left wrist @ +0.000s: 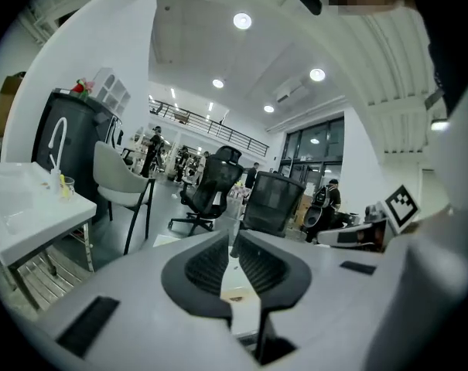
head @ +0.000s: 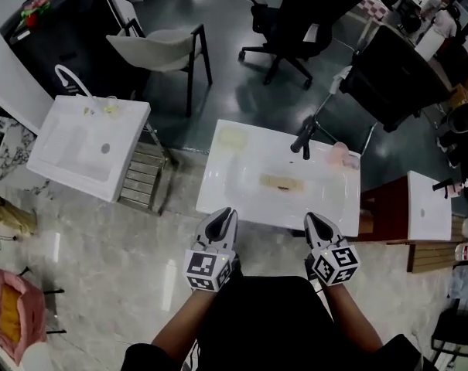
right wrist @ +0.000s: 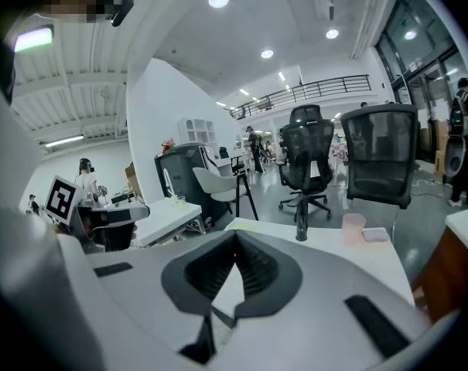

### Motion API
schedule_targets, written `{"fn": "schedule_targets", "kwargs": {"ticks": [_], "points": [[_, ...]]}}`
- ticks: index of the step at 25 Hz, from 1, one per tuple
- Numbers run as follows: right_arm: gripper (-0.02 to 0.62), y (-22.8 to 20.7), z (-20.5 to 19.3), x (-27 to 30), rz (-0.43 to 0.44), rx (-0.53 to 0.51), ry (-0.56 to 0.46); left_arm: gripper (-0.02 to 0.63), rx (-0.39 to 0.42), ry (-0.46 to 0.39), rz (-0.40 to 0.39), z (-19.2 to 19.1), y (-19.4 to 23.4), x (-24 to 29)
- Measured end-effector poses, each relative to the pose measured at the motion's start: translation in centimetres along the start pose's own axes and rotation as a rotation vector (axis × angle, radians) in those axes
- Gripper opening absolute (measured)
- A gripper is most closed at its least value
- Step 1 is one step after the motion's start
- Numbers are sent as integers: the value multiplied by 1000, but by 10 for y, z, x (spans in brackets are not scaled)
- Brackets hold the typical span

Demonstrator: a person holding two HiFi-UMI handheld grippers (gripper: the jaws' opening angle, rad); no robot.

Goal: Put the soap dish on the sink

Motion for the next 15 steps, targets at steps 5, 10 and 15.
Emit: {"fn": "schedule_targets", "kwargs": {"ticks": [5, 10, 15], "points": [[-2, -21, -11, -65, -3, 7, -66, 35, 50, 6, 20, 12, -65, -18], [-2, -38, -30, -140, -15, 39, -134, 36, 76, 18, 24, 8, -128, -44], [-2, -52, -55, -204, -22, 31, -172, 37, 101, 23, 40, -1, -188, -79]]}}
Point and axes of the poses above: the fingertips, and each gripper's own axes: x forward along the fingers, y to its left, z out of its top, the point moved 10 cm from there along -x, backward along the fingers, and after that the axes turned 15 degrees about x, right-handed, at the moved point
